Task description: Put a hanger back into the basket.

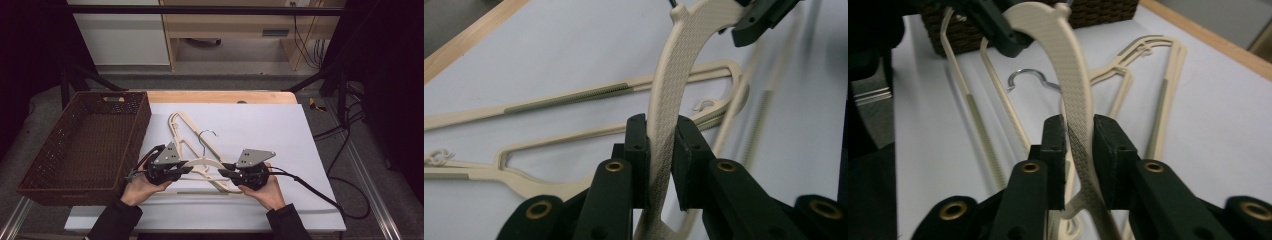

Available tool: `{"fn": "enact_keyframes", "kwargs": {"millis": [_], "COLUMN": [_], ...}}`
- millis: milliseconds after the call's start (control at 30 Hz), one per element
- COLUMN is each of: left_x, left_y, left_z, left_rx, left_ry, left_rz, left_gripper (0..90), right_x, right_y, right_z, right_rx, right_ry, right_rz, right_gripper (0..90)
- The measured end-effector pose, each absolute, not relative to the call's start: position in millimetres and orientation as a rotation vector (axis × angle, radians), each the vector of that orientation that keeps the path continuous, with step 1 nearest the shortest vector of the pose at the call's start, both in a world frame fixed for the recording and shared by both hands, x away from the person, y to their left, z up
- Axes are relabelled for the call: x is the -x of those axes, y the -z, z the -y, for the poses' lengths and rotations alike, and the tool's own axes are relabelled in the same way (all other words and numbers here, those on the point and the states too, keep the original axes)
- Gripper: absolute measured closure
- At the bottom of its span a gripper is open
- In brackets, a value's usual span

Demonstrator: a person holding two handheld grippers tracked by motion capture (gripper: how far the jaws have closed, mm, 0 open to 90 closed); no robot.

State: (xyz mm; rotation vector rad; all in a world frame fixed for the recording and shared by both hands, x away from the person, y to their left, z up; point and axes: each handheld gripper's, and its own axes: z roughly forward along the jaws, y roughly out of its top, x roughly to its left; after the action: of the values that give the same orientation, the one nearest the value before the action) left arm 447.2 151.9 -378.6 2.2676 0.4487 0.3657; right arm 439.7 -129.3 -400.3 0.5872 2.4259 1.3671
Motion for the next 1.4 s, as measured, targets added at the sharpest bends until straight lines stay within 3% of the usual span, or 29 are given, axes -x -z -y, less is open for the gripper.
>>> {"fn": "enact_keyframes", "kwargs": {"millis": [233,600,767,867,1067,1400], "left_x": [-440,-437,-433,-431,-428,-437], "left_y": [379,368,350,343,310,264], "left_z": [-144,-156,-172,-177,-203,-240], "left_rx": [-2.284,-2.162,-2.080,-2.048,-1.942,-1.883], "left_ry": [-0.250,-0.329,-0.382,-0.392,-0.427,-0.480], "left_rz": [-0.421,-0.579,-0.639,-0.650,-0.672,-0.679], "left_gripper": [85.9,86.5,86.5,86.5,86.5,86.5], "right_x": [-443,-437,-436,-438,-438,-438], "right_y": [401,392,393,395,396,395], "right_z": [135,179,214,224,235,243], "right_rx": [-0.646,-0.827,-0.996,-1.057,-1.122,-1.158], "right_ry": [-1.387,-1.474,-1.470,-1.456,-1.429,-1.418], "right_rz": [-2.334,-2.160,-2.018,-1.991,-1.948,-1.922], "right_gripper": [62.6,40.7,22.8,17.6,10.8,7.7]}}
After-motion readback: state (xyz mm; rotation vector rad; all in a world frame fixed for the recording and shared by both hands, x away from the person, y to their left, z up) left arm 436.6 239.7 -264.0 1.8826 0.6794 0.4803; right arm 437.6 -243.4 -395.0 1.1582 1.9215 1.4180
